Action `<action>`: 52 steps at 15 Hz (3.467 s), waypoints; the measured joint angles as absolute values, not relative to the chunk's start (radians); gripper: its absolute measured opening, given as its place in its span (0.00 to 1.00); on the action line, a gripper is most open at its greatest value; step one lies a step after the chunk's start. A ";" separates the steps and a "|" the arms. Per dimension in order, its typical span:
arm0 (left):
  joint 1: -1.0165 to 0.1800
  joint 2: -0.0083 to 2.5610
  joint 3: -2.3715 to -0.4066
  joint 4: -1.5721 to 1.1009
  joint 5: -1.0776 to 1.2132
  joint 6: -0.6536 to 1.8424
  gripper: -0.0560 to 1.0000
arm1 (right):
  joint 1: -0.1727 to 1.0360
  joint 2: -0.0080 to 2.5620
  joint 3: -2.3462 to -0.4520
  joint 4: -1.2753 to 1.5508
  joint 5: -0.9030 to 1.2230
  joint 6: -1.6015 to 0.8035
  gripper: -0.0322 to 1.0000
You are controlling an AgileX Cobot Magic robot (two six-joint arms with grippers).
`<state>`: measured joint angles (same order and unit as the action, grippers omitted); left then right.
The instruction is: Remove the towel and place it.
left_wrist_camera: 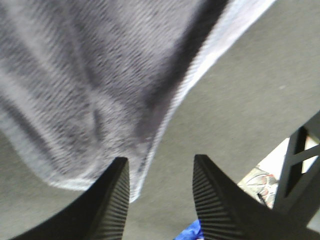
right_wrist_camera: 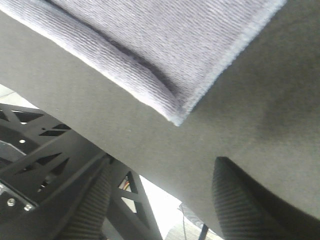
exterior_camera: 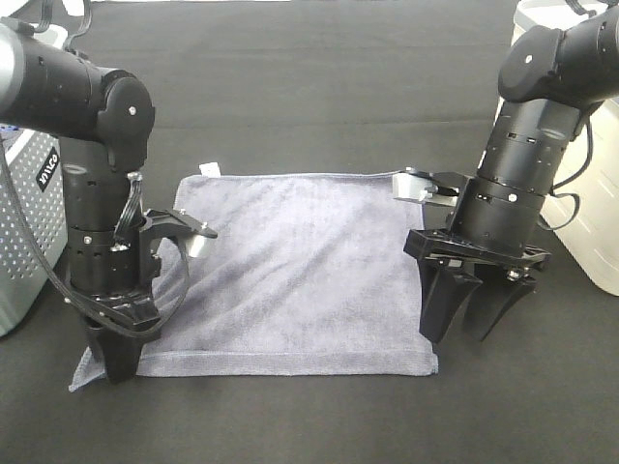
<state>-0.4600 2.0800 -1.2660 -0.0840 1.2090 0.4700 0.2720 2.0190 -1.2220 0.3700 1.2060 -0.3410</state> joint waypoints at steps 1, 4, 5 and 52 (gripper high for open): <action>-0.460 2.080 -1.266 -0.089 1.201 0.460 0.43 | 0.272 2.018 -1.222 0.374 1.206 -0.333 0.60; -0.460 2.081 -1.266 -0.089 1.173 0.430 0.43 | 0.272 2.008 -1.222 0.379 1.206 -0.298 0.60; -0.460 2.087 -1.266 -0.089 1.165 0.424 0.43 | 0.272 1.989 -1.222 0.381 1.206 -0.289 0.60; -0.477 1.747 -1.302 0.087 1.213 0.126 0.42 | 0.508 1.811 -0.738 0.079 0.285 -0.063 0.60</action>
